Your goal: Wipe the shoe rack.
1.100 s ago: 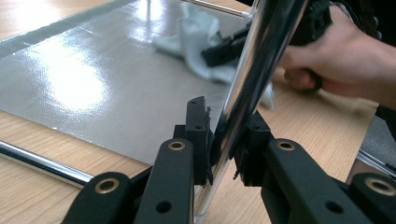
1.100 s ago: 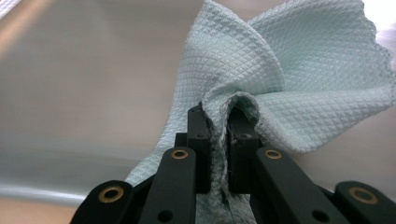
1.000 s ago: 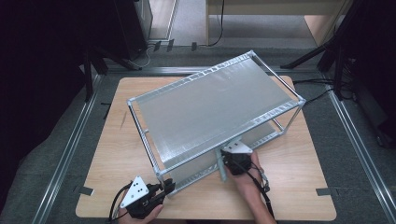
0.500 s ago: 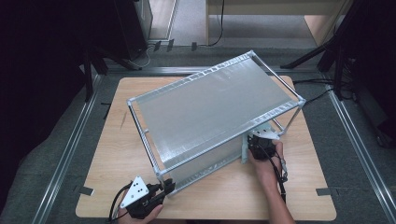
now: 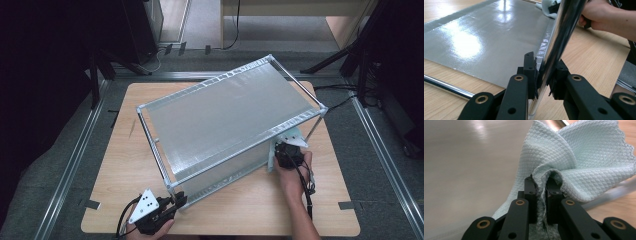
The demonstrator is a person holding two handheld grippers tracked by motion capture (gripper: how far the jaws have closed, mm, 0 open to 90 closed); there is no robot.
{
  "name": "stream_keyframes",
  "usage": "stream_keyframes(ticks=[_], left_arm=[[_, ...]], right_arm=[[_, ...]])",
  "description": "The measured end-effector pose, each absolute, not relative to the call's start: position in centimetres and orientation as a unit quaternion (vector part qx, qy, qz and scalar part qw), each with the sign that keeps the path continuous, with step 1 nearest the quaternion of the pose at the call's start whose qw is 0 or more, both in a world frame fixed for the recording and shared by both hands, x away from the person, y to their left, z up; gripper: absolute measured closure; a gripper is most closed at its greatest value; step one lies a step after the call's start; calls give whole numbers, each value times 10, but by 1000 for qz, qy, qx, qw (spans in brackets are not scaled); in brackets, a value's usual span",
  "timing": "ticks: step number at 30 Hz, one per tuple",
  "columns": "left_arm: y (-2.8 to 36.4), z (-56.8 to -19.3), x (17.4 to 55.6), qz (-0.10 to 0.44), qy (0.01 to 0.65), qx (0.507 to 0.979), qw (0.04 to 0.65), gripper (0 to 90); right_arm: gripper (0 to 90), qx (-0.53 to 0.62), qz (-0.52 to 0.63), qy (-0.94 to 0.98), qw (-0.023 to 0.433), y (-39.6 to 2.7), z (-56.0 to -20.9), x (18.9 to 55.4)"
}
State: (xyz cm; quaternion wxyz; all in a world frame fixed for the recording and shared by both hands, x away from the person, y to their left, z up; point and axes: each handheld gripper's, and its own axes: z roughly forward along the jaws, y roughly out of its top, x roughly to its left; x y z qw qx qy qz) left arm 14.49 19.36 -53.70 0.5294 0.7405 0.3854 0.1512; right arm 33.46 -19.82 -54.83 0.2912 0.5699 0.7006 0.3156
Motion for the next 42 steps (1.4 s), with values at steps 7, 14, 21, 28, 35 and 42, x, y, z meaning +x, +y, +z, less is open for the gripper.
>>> stream_keyframes(ticks=[7, 14, 21, 28, 35, 42], left_arm=[[194, -537, 145, 151, 386, 740, 530, 784], [193, -537, 145, 152, 385, 741, 530, 785], [193, -537, 145, 152, 385, 741, 529, 784], [193, -537, 145, 152, 385, 741, 529, 784], [193, -537, 145, 152, 385, 741, 529, 785], [193, -537, 145, 152, 385, 741, 528, 785]], right_arm=[[826, 537, 333, 728, 267, -165, -550, 314], [834, 480, 350, 773, 225, -116, -550, 286], [834, 428, 373, 801, 191, -71, -552, 260], [834, 369, 396, 827, 154, -37, -554, 236], [834, 307, 403, 852, 130, -27, -552, 225], [834, 379, 379, 826, 176, -77, -549, 252]])
